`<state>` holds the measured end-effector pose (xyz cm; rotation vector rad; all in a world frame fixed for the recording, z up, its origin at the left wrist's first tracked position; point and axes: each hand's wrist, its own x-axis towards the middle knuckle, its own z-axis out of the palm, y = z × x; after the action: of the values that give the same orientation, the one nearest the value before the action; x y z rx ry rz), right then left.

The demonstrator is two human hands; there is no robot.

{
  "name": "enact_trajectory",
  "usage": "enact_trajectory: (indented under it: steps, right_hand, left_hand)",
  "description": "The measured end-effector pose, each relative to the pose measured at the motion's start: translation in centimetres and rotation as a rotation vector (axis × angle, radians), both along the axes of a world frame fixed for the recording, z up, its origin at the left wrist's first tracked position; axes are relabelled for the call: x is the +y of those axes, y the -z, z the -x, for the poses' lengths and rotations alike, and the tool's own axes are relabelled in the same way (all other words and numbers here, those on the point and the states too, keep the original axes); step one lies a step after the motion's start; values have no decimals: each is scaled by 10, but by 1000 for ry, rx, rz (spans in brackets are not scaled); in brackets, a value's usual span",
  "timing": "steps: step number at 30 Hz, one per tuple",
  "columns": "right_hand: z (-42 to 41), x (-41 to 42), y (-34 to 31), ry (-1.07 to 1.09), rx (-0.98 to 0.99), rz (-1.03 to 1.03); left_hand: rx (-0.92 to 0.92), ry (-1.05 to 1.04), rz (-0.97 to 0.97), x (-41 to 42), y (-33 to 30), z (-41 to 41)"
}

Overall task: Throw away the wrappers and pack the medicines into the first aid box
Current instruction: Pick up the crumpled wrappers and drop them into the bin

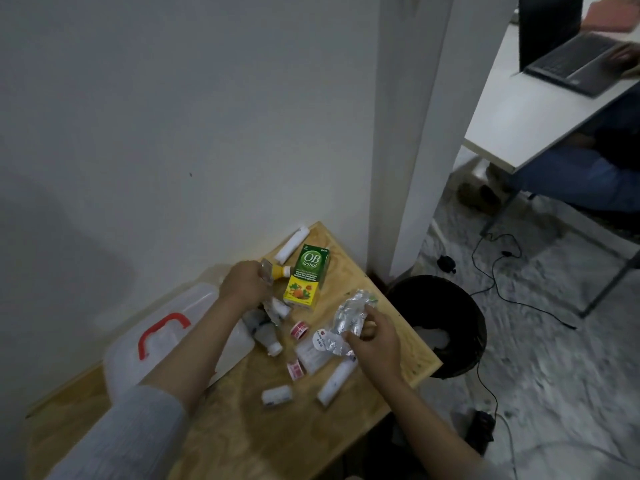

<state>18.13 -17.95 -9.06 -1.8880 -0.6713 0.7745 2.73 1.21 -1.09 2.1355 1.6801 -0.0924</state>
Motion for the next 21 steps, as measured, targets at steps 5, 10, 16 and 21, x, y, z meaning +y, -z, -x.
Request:
enact_trajectory:
  steps: [5,10,16,21]
  right_hand:
    - [-14,-2,-8,16,81,-62]
    - [-45,-15,-8,95,149,-108]
    - [-102,-44,-2,252,141,-13]
    - [-148,-59,19,242,156,118]
  left_hand:
    - [-179,-62,-192,-15,-23,10]
    - [-343,-73,-306,-39,-53,-15]
    - [-445,146,-141,-65,-31,-116]
    - [-339,297,83,-87,25,-209]
